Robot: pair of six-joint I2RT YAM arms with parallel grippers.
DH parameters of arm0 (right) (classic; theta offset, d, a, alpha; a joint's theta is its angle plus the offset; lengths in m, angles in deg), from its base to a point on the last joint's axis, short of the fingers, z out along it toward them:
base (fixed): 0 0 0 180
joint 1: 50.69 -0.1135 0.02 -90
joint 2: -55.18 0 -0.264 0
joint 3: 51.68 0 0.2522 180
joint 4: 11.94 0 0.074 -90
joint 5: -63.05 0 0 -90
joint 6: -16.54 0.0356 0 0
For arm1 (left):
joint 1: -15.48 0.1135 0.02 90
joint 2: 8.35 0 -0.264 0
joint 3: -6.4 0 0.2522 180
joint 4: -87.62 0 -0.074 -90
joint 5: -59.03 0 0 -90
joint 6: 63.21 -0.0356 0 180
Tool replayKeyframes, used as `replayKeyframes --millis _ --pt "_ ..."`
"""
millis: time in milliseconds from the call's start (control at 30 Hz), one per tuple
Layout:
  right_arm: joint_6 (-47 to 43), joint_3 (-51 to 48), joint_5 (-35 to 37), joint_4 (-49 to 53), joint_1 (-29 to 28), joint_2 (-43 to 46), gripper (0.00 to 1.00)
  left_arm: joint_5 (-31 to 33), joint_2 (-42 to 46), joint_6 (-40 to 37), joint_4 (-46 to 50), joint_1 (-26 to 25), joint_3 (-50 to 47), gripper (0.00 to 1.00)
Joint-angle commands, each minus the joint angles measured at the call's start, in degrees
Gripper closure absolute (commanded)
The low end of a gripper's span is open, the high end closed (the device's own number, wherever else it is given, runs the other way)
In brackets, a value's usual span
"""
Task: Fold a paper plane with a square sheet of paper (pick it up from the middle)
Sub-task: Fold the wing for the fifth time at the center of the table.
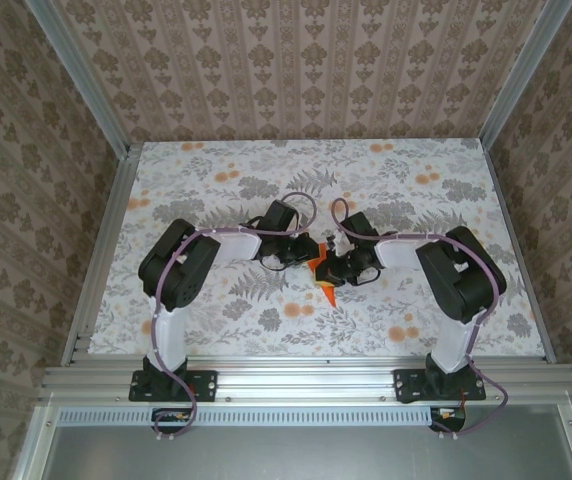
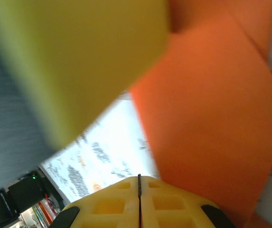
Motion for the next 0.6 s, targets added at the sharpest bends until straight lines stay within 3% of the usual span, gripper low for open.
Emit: replayKeyframes --millis 0,333,567 --pt "-0.85 -1.75 2.3 2.71 0.0 -1.46 0.92 1.9 -2.76 -1.27 3.88 0.19 -0.16 0.82" --pt "-0.31 -5.5 -0.59 3.13 0.16 5.29 0.92 1.77 -3.72 -1.63 4.2 0.46 -0.73 0.84" --pt "-0.36 -10.85 0.64 1.68 0.16 4.73 0.92 1.86 -3.65 -1.62 4.49 0.56 -0.7 0.84"
